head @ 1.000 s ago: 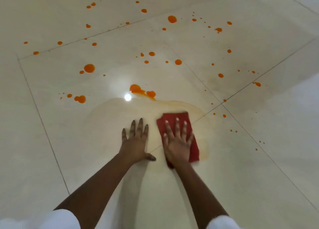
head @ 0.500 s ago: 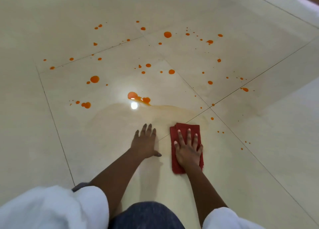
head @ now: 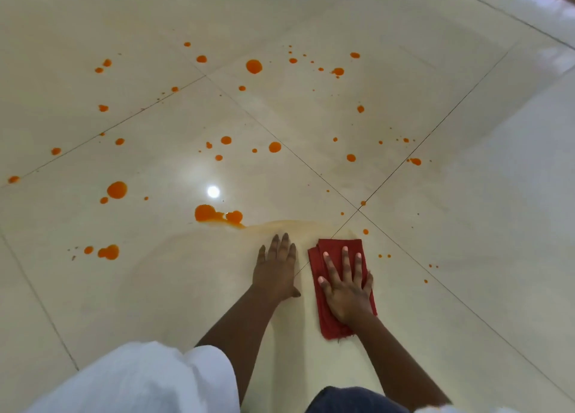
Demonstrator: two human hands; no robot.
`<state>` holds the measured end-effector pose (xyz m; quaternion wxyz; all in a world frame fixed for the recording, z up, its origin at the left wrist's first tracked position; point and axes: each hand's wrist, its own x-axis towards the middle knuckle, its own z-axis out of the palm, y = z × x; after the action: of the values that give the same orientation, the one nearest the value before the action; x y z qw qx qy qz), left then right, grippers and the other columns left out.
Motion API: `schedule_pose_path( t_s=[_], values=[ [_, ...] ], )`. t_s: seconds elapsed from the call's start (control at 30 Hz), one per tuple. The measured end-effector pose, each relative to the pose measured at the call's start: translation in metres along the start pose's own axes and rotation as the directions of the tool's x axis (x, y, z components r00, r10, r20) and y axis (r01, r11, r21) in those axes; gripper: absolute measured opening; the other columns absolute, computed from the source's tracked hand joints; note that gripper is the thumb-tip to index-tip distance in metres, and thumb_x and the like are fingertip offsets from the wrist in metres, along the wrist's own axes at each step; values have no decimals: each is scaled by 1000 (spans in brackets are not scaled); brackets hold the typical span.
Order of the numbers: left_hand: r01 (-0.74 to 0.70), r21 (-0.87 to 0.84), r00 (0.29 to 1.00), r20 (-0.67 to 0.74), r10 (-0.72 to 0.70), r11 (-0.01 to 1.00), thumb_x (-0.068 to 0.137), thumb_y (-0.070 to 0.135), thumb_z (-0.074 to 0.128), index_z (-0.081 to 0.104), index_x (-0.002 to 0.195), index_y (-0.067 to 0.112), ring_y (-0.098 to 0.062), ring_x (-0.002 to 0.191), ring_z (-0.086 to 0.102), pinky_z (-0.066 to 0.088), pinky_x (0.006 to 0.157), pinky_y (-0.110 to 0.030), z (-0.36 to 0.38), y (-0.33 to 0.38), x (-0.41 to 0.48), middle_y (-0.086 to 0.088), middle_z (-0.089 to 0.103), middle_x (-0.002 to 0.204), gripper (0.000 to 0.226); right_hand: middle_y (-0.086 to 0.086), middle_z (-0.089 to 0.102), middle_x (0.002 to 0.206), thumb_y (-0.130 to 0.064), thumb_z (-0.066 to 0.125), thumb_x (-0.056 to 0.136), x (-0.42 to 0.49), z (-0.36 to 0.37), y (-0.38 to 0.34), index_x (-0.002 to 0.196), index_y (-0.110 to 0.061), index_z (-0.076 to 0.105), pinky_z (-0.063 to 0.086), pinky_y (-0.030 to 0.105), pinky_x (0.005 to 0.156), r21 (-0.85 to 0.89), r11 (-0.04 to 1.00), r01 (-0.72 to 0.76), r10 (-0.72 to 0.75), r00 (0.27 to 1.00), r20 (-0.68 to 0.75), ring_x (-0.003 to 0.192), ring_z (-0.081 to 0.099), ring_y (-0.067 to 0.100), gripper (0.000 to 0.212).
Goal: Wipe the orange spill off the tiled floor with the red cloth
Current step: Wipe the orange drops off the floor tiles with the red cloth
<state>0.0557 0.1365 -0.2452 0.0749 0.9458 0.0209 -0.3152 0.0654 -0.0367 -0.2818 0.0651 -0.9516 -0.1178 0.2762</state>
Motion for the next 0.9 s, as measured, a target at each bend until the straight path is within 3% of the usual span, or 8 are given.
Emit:
schedule_pose_path(
  t_s=[0.13,0.3,0.4,0.47,0.57,0.67,0.77,0.9],
  values=[
    [-95,41,994,-52,97,995,80,54,63,-7,150,11,-27,144,-19,-6,116,-45,-3,0,8,-9,-20,157,108,3,-19,154,-66,-19,79,-1,7,-3,139,-43,-21,-9,53,110,-53,998,37,-44,989,-138,139,-26,26,64],
    [-202,79,965,-157,212,976,75,63,62,-8,149,9,-26,143,-21,-7,116,-44,-13,31,53,-8,-23,156,116,1,-12,157,-61,-10,75,52,-36,51,144,-43,-8,-5,54,111,38,984,-173,177,961,-214,143,-16,27,71],
    [-155,13,981,-116,155,988,72,60,66,-11,149,8,-27,143,-24,-5,117,-44,-9,33,64,-6,-27,155,120,10,17,156,-54,12,83,27,-11,36,146,-34,21,9,59,109,174,942,-288,331,883,-333,143,9,34,67],
    [-145,-17,984,-105,143,989,72,59,66,-12,149,10,-26,142,-26,-7,117,-43,-3,31,71,-5,-29,154,120,11,32,150,-49,27,85,29,-4,8,142,-34,33,16,58,106,186,965,-186,236,924,-302,139,23,35,59],
    [-159,-6,982,-109,157,987,71,64,64,-13,149,11,-24,142,-26,-8,117,-41,-2,25,72,-5,-29,154,122,4,10,157,-50,16,91,89,-39,8,145,-41,14,4,57,110,-7,1000,15,-16,954,-299,144,4,30,56],
    [-149,3,983,-103,149,989,70,65,63,-14,148,10,-24,142,-27,-8,116,-41,-1,27,74,-4,-31,153,123,3,0,158,-45,23,96,129,-69,61,147,-39,9,-1,55,112,140,961,-238,272,902,-336,144,-7,27,53],
    [-138,1,987,-82,137,990,71,65,63,-16,148,10,-24,141,-28,-10,115,-41,-2,28,75,-3,-32,153,123,9,15,156,-40,29,95,92,-43,61,146,-34,22,10,60,110,257,887,-383,460,780,-425,143,8,34,52],
    [-128,4,990,-66,128,992,70,65,63,-17,148,12,-24,141,-28,-9,116,-41,-5,29,76,-3,-32,153,123,6,13,157,-45,21,91,93,-30,2,145,-37,20,7,57,110,125,988,-86,129,909,-397,144,5,32,55]
  ],
)
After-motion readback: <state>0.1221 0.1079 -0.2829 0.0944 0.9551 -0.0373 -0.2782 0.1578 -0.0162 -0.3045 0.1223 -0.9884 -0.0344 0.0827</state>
